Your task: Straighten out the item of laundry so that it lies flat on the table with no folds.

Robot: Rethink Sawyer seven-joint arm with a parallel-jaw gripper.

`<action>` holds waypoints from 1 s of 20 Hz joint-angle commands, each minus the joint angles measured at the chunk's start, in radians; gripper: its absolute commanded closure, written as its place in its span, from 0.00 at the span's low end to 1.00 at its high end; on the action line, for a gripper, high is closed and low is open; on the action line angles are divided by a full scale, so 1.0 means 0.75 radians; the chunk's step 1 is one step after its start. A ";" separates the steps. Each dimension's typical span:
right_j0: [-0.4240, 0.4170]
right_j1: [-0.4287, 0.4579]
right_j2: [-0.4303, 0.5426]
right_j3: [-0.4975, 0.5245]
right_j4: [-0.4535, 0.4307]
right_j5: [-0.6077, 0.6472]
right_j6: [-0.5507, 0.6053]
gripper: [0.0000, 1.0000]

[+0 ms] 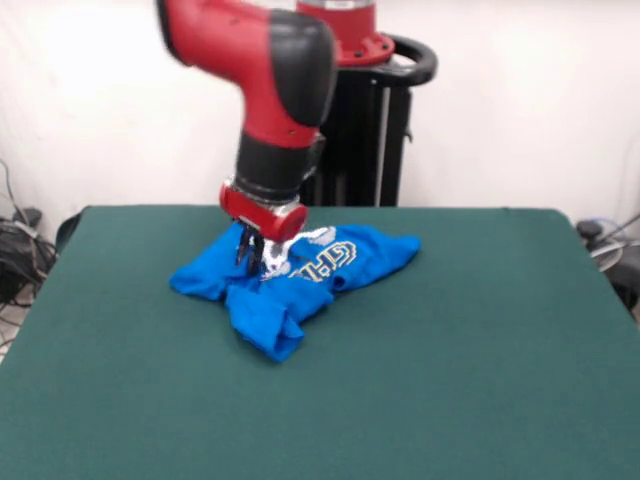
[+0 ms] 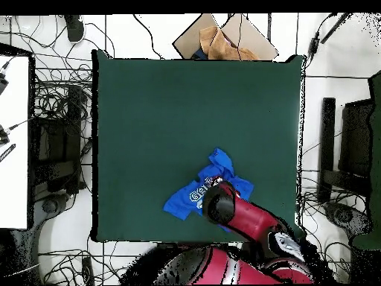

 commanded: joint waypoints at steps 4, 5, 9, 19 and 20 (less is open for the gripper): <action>-0.240 0.023 0.432 -0.197 -0.186 0.180 -0.103 1.00; -0.240 0.018 0.430 -0.201 -0.229 0.146 -0.103 1.00; -0.269 -0.043 0.453 -0.189 -0.324 0.222 -0.107 1.00; -0.296 -0.090 0.485 -0.351 -0.540 0.186 -0.113 1.00; -0.286 -0.093 0.474 -0.381 -0.567 0.191 -0.121 1.00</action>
